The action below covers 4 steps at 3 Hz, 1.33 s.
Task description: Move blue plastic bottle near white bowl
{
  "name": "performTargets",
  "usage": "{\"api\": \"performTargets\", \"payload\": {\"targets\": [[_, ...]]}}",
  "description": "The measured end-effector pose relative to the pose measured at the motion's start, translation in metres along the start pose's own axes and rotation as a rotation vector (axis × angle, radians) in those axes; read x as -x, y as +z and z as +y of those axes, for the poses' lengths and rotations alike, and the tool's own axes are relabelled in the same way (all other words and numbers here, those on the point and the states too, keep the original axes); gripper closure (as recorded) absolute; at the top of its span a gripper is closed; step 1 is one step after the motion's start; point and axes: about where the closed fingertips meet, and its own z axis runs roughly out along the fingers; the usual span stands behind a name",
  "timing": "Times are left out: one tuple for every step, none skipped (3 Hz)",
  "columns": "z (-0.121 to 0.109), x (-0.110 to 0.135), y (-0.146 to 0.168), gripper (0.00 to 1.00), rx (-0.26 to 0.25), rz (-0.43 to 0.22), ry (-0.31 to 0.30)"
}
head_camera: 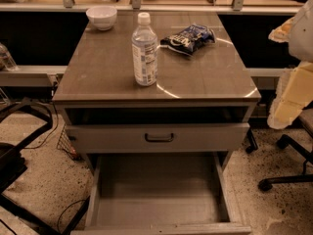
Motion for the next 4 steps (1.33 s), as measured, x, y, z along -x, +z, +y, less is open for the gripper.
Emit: {"api": "performTargets", "payload": {"targets": [[0.0,0.0,0.0,0.0,0.0,0.0,0.0],[-0.006,0.01,0.004,0.0,-0.016,-0.072,0.034],[-0.036,0.033,0.024,0.0,-0.045,-0.301,0.142],[-0.069,0.064,0.039,0.0,-0.072,-0.539,0.196]]}}
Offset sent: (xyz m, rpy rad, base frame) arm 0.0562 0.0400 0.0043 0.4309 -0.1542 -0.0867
